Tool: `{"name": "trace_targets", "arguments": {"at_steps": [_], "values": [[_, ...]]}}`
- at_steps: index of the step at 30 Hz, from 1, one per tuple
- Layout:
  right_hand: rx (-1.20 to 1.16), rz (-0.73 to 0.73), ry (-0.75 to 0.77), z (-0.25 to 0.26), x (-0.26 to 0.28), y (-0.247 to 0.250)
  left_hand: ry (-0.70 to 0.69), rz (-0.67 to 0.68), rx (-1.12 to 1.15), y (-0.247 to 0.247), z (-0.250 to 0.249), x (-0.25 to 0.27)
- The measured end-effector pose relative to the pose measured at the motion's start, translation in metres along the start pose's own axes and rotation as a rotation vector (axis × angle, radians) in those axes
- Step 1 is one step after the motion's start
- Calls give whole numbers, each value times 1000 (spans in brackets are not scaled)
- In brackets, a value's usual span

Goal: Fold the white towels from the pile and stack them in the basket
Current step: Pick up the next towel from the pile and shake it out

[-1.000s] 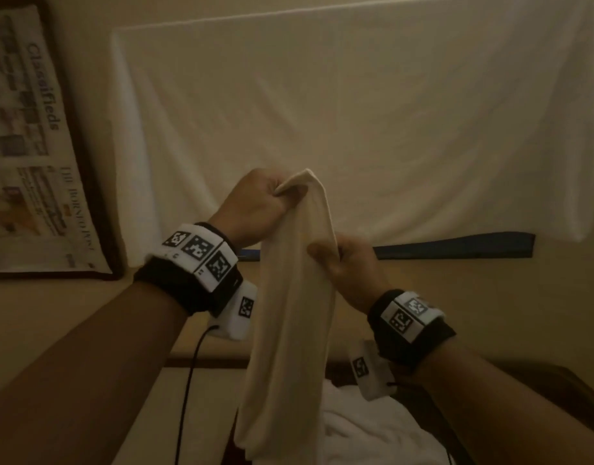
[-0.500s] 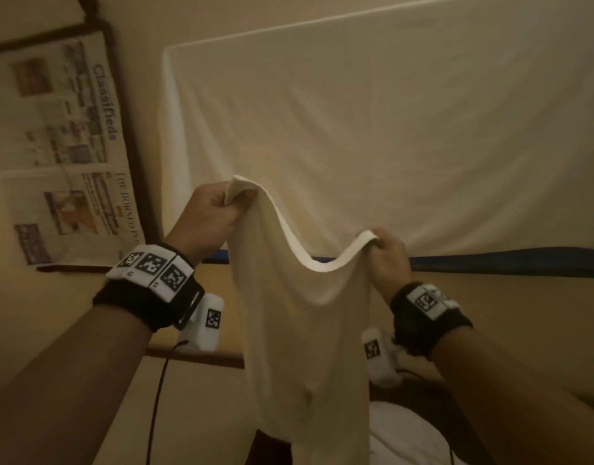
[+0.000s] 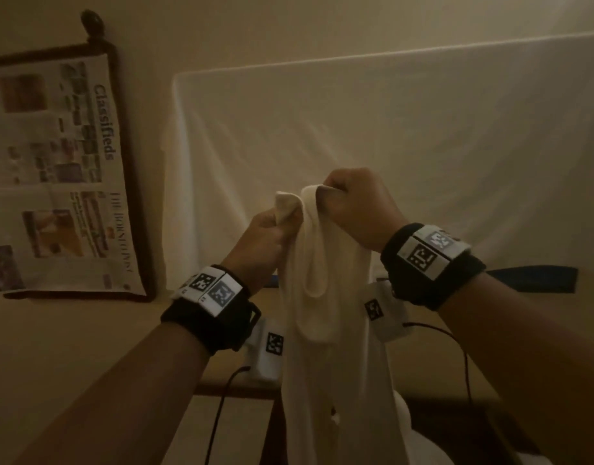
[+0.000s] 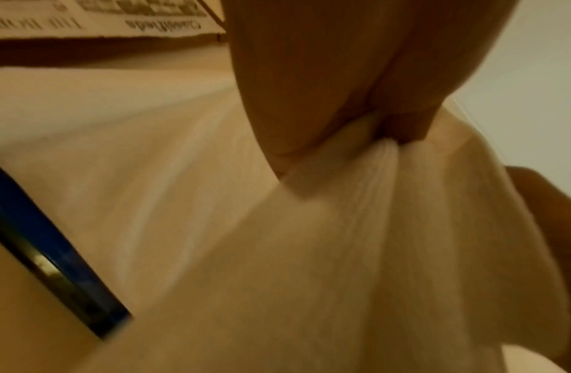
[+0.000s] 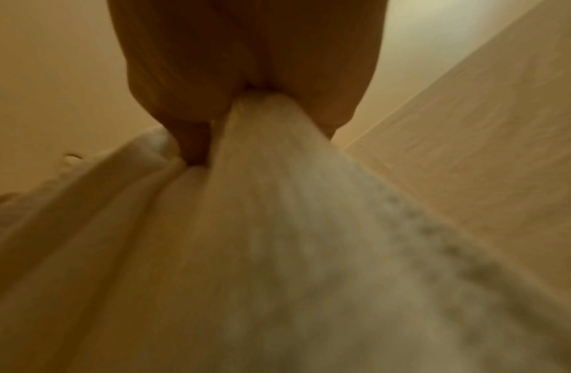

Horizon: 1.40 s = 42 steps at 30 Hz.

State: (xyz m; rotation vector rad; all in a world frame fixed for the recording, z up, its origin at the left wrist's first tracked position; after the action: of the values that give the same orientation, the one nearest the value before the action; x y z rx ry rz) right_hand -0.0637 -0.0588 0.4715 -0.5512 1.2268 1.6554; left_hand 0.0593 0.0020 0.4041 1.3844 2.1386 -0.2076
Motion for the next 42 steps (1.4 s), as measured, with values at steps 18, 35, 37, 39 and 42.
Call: {"name": "trace_targets", "arguments": {"at_steps": [18, 35, 37, 39, 42], "values": [[-12, 48, -955, -159, 260, -64, 2, 145, 3, 45, 5, 13], [296, -153, -211, 37, 111, 38, 30, 301, 208, -19, 0, 81], [280, -161, -225, 35, 119, 52, 5, 257, 172, -30, -11, 81], [287, -152, -246, 32, 129, 65, 10, 271, 143, -50, -18, 85], [301, -160, -282, 18, 148, 86, 55, 362, 147, -88, -22, 98]]}}
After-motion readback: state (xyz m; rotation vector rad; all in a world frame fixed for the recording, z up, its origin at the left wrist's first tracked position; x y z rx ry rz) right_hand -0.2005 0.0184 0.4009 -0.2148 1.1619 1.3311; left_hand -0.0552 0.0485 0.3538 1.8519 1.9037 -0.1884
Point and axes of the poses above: each hand's wrist, its own x-axis away from the middle knuckle, its own y-axis out of the back of the hand, z = x × y, the point moved 10 cm from there along -x, towards the middle knuckle, and after that the axes turned 2 degrees about x, right-handed, at the moved point
